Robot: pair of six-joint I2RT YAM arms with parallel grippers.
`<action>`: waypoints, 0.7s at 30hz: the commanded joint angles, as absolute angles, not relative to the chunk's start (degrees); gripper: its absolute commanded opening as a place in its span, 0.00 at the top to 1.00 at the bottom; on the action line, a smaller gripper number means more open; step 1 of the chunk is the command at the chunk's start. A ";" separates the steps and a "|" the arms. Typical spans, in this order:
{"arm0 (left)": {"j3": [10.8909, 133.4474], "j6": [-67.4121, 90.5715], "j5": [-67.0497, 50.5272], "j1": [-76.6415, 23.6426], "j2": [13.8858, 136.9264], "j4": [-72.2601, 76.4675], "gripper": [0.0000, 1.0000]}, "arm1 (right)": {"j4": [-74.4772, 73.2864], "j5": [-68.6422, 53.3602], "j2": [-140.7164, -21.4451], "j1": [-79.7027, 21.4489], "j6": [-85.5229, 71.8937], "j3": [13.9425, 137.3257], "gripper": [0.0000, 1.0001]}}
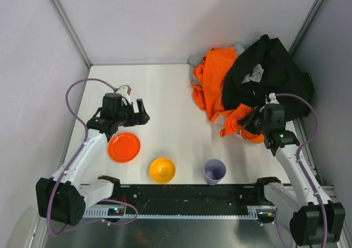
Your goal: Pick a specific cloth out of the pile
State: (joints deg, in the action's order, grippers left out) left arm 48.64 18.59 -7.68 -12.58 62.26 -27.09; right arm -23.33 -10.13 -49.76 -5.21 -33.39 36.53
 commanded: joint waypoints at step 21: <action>48.70 19.17 -4.91 -11.74 62.74 -25.86 0.00 | -24.31 -12.25 -89.80 2.81 -23.80 109.70 1.00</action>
State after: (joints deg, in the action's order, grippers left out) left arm 48.62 18.61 -5.72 -12.23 62.76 -27.11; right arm -27.33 -12.03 -84.03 0.43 -26.46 91.00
